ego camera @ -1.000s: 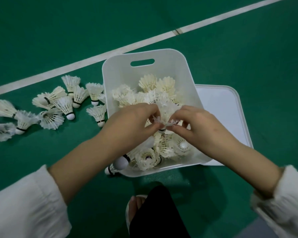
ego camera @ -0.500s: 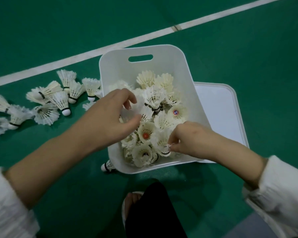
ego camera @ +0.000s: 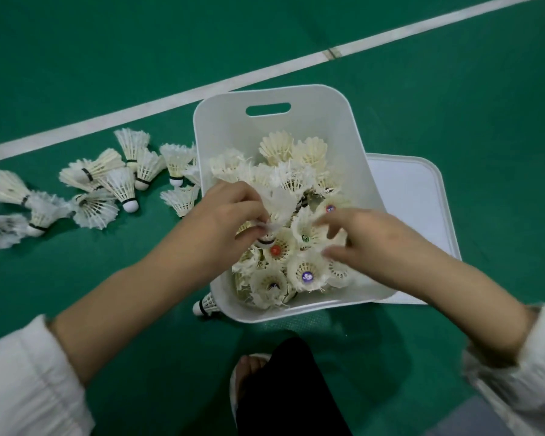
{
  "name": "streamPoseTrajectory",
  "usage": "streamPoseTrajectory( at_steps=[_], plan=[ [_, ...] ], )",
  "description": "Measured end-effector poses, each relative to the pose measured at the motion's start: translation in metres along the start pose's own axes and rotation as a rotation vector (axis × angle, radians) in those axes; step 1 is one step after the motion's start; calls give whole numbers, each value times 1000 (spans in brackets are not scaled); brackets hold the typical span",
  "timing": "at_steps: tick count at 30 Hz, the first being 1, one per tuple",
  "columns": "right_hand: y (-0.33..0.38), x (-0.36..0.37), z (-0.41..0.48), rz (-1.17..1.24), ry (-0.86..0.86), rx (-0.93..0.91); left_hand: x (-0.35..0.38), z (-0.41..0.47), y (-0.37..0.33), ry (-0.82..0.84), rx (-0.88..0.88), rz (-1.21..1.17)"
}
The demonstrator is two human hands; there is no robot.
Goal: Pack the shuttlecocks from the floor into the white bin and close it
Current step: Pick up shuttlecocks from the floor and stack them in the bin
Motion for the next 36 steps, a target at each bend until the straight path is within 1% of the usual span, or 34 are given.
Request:
streamPoseTrajectory(
  at_steps=[1, 2, 4, 5, 7, 8, 10, 12, 14, 17, 21, 25, 29, 32, 36],
  plan=[
    [2, -11, -3, 91, -110, -18, 2, 1, -2, 7, 14, -7],
    [5, -17, -4, 161, -169, -46, 4, 3, -4, 14, 27, -17],
    [12, -15, -1, 196, -162, -83, 7, 5, -9, 26, 55, -36],
    [16, -9, 2, 169, -148, -98, 9, 6, -12, 34, 74, -38],
    [19, 0, 8, 97, -183, -99, 10, 9, -18, 45, 107, -50],
    [17, 2, 10, 83, -209, -76, 7, 11, -19, 28, 86, -71],
    [8, 4, 11, 110, -252, 15, -7, 14, -16, -42, -30, -115],
    [-4, 7, 10, 133, -287, 126, -23, 16, -6, -109, -111, -87],
    [-10, 19, 14, 113, -235, 183, -37, 18, 5, -103, -159, -22],
    [-7, 40, 26, 77, -152, 179, -51, 14, 19, -65, -198, 68],
    [-8, 40, 38, -1, -178, 176, -63, -1, 35, -61, -220, 111],
    [-9, 40, 42, -30, -174, 178, -63, -17, 53, 7, -272, 135],
    [-8, 46, 45, -83, -61, 190, -67, -26, 61, 76, -277, 153],
    [-3, 44, 44, -114, 9, 177, -76, -27, 64, 115, -258, 210],
    [9, 25, 38, -272, 121, 150, -96, -26, 60, 204, -266, 259]
  ],
)
Point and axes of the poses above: each hand's wrist, its own z-axis towards the middle knuckle, its own x-axis out of the palm, y = z × x, the point moved 5 cm from there along z, towards the middle knuckle, and after that the axes turned 14 degrees about -z, right-handed, at the moved point
